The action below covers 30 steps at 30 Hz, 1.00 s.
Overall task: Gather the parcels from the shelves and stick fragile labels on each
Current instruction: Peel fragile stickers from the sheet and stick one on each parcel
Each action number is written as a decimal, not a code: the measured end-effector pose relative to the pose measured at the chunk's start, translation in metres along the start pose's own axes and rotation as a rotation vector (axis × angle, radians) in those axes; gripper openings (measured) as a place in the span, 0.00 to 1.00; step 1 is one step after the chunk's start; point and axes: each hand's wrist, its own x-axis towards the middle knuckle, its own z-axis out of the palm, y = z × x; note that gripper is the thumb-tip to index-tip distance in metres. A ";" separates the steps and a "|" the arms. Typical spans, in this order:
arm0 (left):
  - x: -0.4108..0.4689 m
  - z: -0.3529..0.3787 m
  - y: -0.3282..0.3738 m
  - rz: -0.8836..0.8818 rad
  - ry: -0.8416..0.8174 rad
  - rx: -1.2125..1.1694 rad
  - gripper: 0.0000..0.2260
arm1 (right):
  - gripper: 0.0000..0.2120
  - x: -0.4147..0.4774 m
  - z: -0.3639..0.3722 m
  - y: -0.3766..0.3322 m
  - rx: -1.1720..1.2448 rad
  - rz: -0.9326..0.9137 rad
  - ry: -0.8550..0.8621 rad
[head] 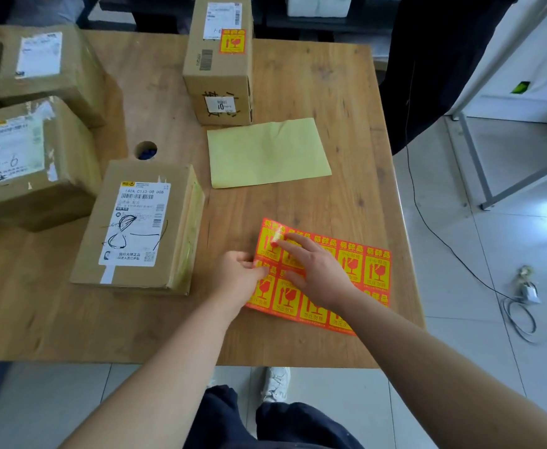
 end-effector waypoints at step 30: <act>-0.027 -0.006 -0.023 0.261 -0.065 0.057 0.09 | 0.03 -0.002 0.000 -0.015 0.422 0.002 0.083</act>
